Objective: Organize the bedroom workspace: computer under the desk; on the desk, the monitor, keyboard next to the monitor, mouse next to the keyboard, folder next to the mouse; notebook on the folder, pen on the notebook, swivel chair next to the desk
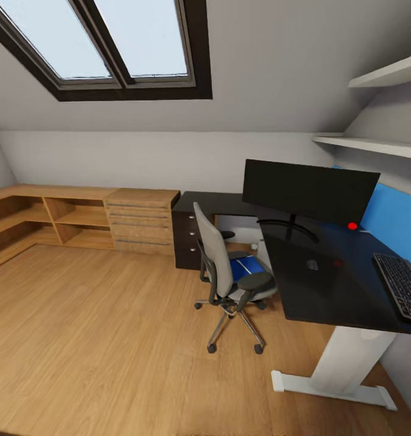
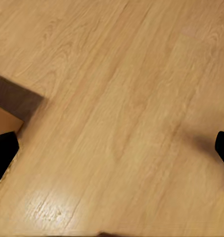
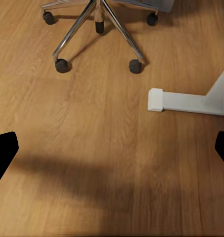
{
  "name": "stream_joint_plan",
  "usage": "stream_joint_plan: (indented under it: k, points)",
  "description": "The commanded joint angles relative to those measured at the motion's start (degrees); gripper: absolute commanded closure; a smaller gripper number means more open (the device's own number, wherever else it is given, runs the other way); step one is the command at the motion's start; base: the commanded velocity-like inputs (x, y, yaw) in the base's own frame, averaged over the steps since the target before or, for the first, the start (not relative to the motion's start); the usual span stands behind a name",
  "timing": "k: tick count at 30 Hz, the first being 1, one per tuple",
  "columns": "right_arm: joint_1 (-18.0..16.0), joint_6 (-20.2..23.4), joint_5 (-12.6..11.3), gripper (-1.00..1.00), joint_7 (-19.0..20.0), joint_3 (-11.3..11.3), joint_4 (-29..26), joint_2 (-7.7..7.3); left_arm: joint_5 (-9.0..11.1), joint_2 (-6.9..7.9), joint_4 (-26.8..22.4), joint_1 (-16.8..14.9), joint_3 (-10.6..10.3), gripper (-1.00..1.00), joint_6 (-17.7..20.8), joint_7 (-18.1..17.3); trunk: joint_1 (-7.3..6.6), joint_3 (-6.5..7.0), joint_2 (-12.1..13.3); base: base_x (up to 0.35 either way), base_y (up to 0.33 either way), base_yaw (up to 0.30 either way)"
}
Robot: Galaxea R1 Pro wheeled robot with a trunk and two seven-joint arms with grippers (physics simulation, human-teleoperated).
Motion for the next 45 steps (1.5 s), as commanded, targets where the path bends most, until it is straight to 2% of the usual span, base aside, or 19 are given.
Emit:
stream_joint_plan:
  k: [1, 6, 21, 33, 45]
  points:
    - [-0.05, -0.17, -0.02, -1.0, -0.01, -0.01, 0.03, -0.01, 0.14, 0.0, -0.06, -0.03, -0.18, -1.0, -0.14, 0.66, 0.22, -0.32, -0.45, 0.0, 0.0, -0.141]
    - [-0.05, -0.19, 0.04, -1.0, -0.01, -0.01, 0.0, -0.02, -0.15, -0.17, -2.68, -0.01, -0.31, -1.0, -0.05, 2.13, 1.32, -1.51, -2.46, 0.0, 0.0, -0.144]
    - [-0.05, -0.14, 0.06, -1.0, -0.01, -0.01, 0.01, -0.03, -0.18, -0.19, -2.93, -0.02, -0.36, -1.0, -0.04, 2.41, 4.62, -4.83, -8.47, 0.0, 0.055, -0.205]
    - [-0.05, -0.18, 0.07, -1.0, -0.01, -0.01, 0.06, -0.03, -0.15, -0.14, -2.92, -0.01, -0.29, -1.0, -0.13, 2.47, 7.25, -7.05, -13.28, 0.0, 0.323, -0.02]
    - [-0.04, -0.29, 0.15, -1.0, -0.16, -0.07, 0.03, -0.29, -0.17, -0.44, -2.92, -0.01, -0.01, -1.0, -0.65, 2.5, 9.89, -9.21, -18.1, 0.0, 0.035, 0.0]
